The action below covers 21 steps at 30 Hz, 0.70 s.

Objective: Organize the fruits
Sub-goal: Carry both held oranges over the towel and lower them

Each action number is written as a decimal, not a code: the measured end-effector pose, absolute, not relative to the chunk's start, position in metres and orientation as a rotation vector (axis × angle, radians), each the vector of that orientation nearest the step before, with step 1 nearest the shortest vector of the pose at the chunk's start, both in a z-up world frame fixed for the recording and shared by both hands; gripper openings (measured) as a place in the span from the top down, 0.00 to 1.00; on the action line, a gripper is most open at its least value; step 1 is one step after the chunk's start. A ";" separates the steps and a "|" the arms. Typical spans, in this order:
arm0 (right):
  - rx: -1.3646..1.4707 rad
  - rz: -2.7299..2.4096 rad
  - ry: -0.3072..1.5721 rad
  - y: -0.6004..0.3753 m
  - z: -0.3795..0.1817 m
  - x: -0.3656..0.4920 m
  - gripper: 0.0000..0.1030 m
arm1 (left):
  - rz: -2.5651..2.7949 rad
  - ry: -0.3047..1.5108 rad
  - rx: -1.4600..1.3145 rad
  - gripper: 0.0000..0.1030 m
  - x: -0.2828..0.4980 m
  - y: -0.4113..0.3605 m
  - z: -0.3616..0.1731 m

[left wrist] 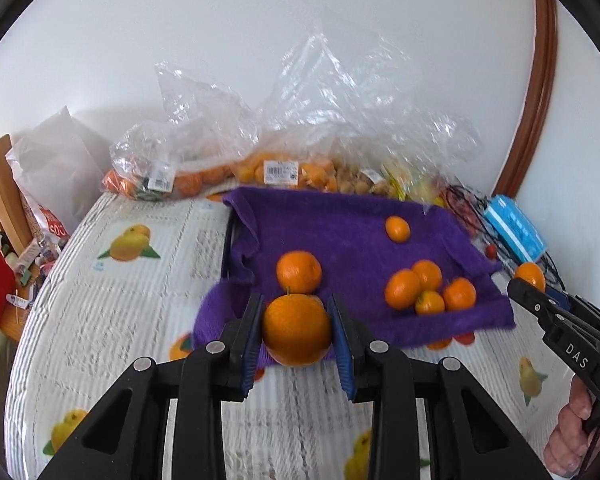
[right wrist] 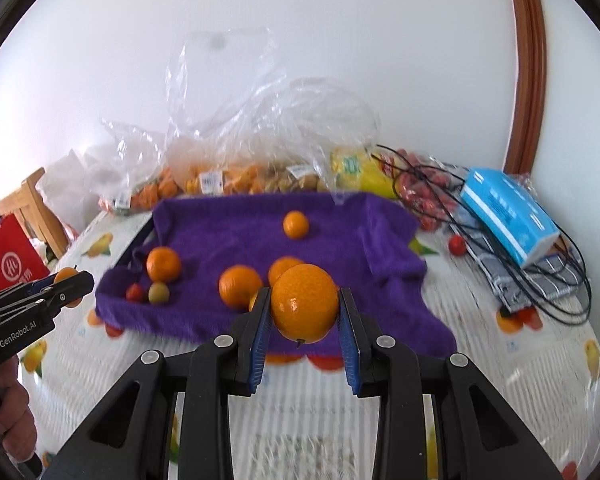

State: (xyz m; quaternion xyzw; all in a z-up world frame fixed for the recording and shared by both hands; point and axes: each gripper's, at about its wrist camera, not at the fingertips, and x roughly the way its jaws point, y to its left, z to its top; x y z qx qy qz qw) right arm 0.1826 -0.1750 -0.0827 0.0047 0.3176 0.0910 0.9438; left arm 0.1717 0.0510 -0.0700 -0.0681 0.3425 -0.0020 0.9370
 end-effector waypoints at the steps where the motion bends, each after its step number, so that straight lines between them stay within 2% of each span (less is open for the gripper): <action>1: 0.012 0.186 0.642 -0.173 -0.081 0.187 0.69 | -0.001 0.693 -0.144 0.70 0.176 0.053 -0.068; 15: 0.023 0.183 0.626 -0.157 -0.070 0.251 0.69 | -0.015 0.666 -0.205 0.70 0.238 0.060 -0.065; 21: 0.023 0.174 0.638 -0.161 -0.087 0.270 0.69 | -0.052 0.684 -0.222 0.70 0.253 0.052 -0.082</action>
